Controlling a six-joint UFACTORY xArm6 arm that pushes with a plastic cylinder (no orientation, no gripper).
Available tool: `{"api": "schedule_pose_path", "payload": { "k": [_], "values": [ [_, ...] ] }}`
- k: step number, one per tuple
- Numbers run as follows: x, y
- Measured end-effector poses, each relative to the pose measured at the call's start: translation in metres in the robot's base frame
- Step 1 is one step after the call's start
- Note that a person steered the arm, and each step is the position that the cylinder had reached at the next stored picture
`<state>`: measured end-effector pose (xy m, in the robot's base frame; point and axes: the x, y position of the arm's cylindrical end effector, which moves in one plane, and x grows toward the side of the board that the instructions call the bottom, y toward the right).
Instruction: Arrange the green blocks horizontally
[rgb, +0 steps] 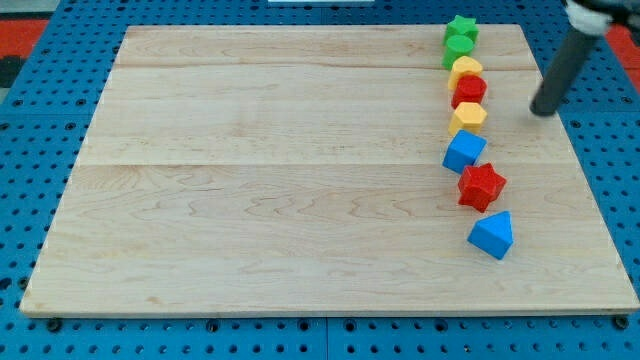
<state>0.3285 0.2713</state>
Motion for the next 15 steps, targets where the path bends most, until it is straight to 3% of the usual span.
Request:
{"api": "schedule_pose_path", "payload": {
  "k": [2,3,4,5,6,8,9,10,11,12,13,14,15],
  "values": [
    [-0.122,-0.020],
    [-0.103,-0.092],
    [-0.104,-0.129],
    [-0.137,-0.109],
    [-0.131,-0.163],
    [-0.077,-0.198],
    [-0.088,-0.198],
    [-0.095,-0.147],
    [-0.077,-0.146],
    [-0.081,-0.153],
    [-0.025,-0.178],
    [-0.006,-0.234],
    [-0.027,-0.215]
  ]
}}
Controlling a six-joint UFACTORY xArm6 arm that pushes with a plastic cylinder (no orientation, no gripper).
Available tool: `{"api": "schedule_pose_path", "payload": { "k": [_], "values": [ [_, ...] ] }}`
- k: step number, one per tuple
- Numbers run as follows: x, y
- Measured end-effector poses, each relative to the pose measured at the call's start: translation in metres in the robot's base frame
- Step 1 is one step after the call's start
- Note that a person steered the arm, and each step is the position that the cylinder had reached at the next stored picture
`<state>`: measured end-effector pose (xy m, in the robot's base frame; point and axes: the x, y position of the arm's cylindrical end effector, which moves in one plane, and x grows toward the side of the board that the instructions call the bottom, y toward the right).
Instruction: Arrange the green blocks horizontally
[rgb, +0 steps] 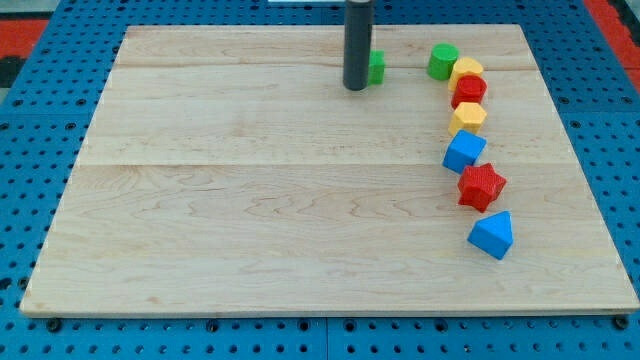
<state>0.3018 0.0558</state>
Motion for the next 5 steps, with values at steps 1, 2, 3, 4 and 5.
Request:
{"api": "schedule_pose_path", "payload": {
  "k": [1,2,3,4,5],
  "values": [
    [0.008,0.014],
    [0.017,0.074],
    [0.008,0.099],
    [-0.007,0.099],
    [-0.013,0.100]
  ]
}}
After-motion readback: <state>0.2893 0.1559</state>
